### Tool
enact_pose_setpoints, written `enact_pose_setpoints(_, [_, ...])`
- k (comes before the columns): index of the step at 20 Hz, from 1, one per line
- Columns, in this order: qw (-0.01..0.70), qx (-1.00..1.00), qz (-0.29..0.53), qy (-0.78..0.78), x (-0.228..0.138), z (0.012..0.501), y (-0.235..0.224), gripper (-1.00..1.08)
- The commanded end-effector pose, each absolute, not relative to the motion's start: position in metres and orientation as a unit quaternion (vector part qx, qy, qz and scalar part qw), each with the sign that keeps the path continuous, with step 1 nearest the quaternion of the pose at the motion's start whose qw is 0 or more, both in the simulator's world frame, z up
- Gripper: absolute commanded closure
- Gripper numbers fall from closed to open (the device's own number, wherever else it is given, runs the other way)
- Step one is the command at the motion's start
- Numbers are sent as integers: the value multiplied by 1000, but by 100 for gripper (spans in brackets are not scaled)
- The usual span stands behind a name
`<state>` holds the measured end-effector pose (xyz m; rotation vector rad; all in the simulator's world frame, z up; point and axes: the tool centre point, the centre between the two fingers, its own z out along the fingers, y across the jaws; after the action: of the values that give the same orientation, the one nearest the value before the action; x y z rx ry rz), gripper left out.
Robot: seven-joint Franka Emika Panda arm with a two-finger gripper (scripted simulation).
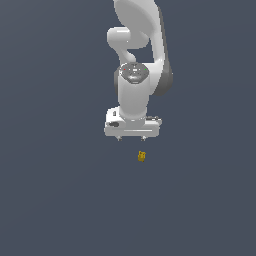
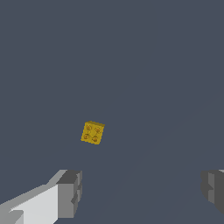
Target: Pick up the object and move it to a goal position.
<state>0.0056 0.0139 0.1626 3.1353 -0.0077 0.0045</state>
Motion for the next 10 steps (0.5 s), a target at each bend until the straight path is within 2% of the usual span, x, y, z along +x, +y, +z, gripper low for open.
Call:
enact_pose_setpoints(1, [3,1000,1,-2,6,163,14,-92])
enact_pose_setpoints(10, [16,1000,10,12,16,167,13,-92])
